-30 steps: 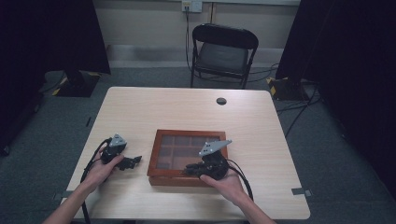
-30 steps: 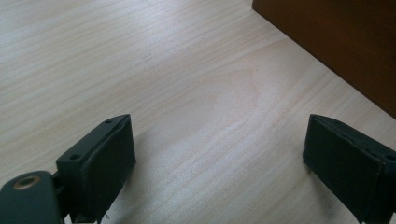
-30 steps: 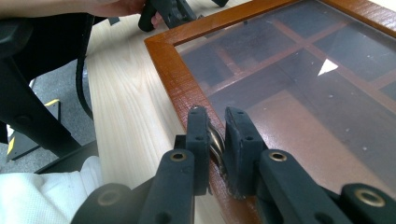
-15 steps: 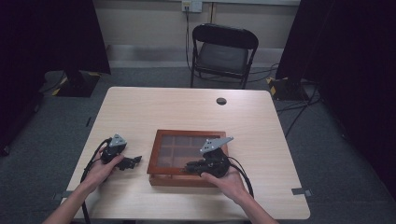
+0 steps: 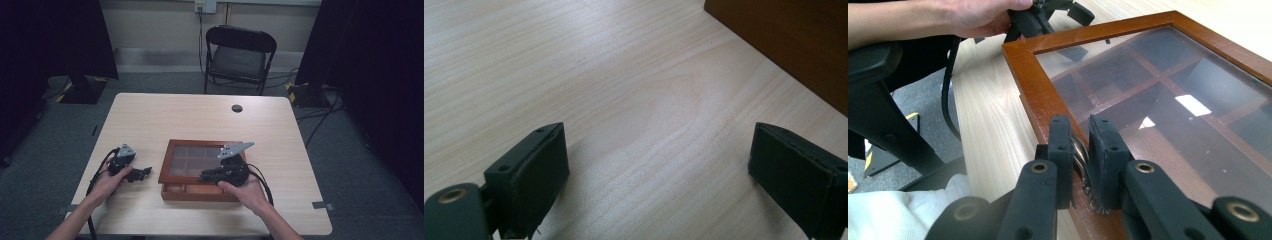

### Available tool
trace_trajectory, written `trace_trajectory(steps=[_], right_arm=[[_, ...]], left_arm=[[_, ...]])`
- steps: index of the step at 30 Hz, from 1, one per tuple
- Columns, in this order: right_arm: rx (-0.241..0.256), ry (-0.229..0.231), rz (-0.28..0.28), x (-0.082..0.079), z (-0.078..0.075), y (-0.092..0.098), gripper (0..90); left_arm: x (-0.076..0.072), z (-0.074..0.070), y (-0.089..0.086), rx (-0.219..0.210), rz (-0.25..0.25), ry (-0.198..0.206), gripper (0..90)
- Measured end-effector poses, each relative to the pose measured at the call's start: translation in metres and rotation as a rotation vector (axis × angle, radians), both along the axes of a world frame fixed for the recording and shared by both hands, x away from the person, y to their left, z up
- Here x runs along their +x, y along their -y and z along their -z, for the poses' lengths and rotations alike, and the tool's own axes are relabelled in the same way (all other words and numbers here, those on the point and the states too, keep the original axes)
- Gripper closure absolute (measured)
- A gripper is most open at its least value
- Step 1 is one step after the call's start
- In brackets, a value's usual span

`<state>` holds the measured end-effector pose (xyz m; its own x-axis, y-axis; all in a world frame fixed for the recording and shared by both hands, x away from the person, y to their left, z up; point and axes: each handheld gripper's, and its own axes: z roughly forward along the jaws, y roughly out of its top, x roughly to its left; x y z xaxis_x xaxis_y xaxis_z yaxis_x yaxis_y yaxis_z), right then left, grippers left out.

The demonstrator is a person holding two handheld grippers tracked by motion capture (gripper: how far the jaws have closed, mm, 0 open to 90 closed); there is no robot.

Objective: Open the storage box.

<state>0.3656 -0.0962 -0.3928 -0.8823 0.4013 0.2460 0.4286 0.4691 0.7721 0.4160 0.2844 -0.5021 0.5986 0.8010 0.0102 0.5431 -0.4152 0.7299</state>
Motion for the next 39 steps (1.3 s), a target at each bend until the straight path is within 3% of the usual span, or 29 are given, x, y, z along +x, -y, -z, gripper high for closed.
trace_trajectory(steps=[19,39], right_arm=[[0.023,0.017,0.020,0.009,-0.023,0.001,81.2],[0.021,0.027,0.020,0.014,-0.033,0.001,81.4]], left_arm=[[0.000,0.000,0.000,0.000,0.000,0.000,8.5],[0.000,0.000,0.000,0.000,0.000,0.001,8.5]])
